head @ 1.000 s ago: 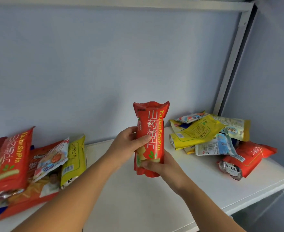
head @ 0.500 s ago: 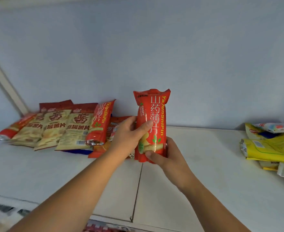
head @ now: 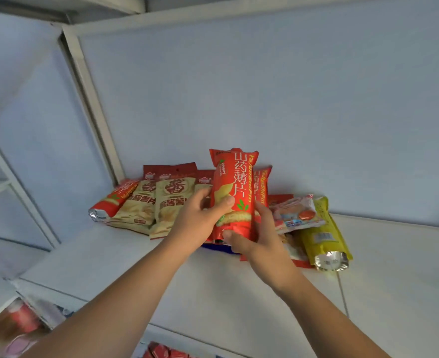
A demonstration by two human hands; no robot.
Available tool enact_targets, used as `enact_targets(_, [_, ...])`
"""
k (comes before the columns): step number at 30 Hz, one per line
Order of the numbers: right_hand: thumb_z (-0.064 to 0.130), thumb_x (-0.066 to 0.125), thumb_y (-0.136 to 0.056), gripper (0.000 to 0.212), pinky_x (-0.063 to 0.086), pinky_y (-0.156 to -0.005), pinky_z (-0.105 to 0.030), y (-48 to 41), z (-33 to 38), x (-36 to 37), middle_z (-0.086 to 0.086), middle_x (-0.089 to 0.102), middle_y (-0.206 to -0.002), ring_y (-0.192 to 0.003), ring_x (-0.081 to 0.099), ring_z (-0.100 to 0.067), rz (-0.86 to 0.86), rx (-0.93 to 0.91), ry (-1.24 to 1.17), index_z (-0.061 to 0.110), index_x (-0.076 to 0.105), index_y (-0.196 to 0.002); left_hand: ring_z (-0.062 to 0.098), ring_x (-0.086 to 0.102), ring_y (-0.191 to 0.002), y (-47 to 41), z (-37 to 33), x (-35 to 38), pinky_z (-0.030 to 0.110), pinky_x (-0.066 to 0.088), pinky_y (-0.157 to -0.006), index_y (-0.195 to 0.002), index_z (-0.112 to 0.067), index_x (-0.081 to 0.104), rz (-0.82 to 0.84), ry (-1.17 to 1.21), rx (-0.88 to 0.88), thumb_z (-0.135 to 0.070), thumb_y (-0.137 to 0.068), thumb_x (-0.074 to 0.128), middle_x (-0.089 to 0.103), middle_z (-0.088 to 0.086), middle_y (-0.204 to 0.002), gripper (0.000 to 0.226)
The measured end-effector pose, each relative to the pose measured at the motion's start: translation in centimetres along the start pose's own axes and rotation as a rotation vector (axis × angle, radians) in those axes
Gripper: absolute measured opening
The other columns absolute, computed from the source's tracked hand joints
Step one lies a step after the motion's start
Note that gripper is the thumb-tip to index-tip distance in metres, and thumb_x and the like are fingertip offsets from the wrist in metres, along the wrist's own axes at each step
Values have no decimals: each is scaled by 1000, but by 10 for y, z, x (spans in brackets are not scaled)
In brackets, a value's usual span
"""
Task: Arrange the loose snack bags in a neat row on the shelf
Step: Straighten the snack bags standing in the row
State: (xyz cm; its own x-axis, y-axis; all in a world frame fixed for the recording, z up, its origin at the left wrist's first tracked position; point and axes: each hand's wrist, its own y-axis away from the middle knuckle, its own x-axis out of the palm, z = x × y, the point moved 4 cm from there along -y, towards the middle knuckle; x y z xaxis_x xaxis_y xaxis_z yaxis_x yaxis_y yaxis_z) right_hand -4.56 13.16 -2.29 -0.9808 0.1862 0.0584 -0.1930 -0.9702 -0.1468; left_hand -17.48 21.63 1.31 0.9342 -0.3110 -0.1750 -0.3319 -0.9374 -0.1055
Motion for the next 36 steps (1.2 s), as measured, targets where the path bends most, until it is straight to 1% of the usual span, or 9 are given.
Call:
enact_targets(5, [15, 80, -88, 72, 63, -80, -29, -48, -10, 98, 5, 66, -122, -105, 73, -13, -57, 24, 43, 32, 36, -143, 8, 75, -92, -28, 19, -100, 31, 62, -79, -123, -27, 63, -4, -90, -27, -56, -87, 67, 74, -9, -109, 47])
enact_targets(8, [24, 81, -88, 79, 61, -84, -28, -81, -14, 143, 7, 65, -124, -106, 71, -11, -117, 40, 88, 28, 30, -148, 10, 70, -102, -44, 38, -161, 38, 57, -93, -120, -24, 65, -126, -121, -60, -51, -92, 65, 72, -11, -111, 40])
enact_targets(11, [32, 80, -88, 87, 60, -94, -35, -115, -12, 181, 9, 59, -130, -110, 69, -10, -146, 13, 151, 40, 20, -151, 16, 71, -107, -53, 57, -213, 48, 54, -101, -107, -33, 67, -191, -70, -115, -64, -74, 67, 74, -9, -113, 45])
enact_targets(14, [38, 74, -92, 78, 58, -87, -25, -148, -7, 218, 21, 57, -120, -102, 67, -2, -100, -12, 280, 41, 23, -151, 18, 74, -102, -59, 76, -252, 45, 55, -98, -102, -33, 66, -255, -22, -151, -60, -68, 67, 75, -2, -111, 43])
enact_targets(20, [60, 58, -92, 73, 55, -100, -46, -188, -27, 279, 0, 61, -135, -115, 66, -25, -54, 84, 564, 39, 27, -154, 20, 74, -94, -48, 104, -301, 40, 55, -86, -103, -24, 69, -343, -27, -195, -44, -76, 65, 77, -1, -95, 34])
enact_targets(25, [61, 54, -91, 81, 50, -107, -52, -193, -40, 293, 1, 57, -148, -130, 57, -29, -13, 167, 754, 35, 20, -160, 17, 70, -107, -50, 109, -324, 50, 53, -101, -103, -30, 70, -321, -74, -206, -54, -68, 63, 76, -4, -106, 43])
enact_targets(28, [63, 54, -92, 78, 54, -101, -55, -188, -33, 288, 3, 57, -147, -125, 61, -29, -58, 138, 738, 33, 26, -159, 12, 68, -107, -49, 102, -322, 41, 54, -101, -110, -23, 70, -294, -117, -139, -38, -88, 68, 74, -7, -110, 27])
enact_targets(32, [63, 55, -93, 75, 45, -112, -54, -175, -18, 261, 1, 49, -156, -144, 45, -26, -157, 81, 792, 30, 35, -157, 0, 64, -104, -53, 84, -302, 10, 45, -82, -117, -18, 68, -214, -204, 13, -29, -96, 65, 69, -13, -112, 24])
enact_targets(36, [60, 57, -94, 71, 44, -114, -51, -143, 1, 215, 4, 48, -156, -144, 44, -21, -246, 46, 847, 30, 38, -155, -6, 59, -102, -62, 60, -253, 11, 44, -80, -121, -26, 64, -61, -277, 145, -32, -98, 63, 62, -25, -109, 24])
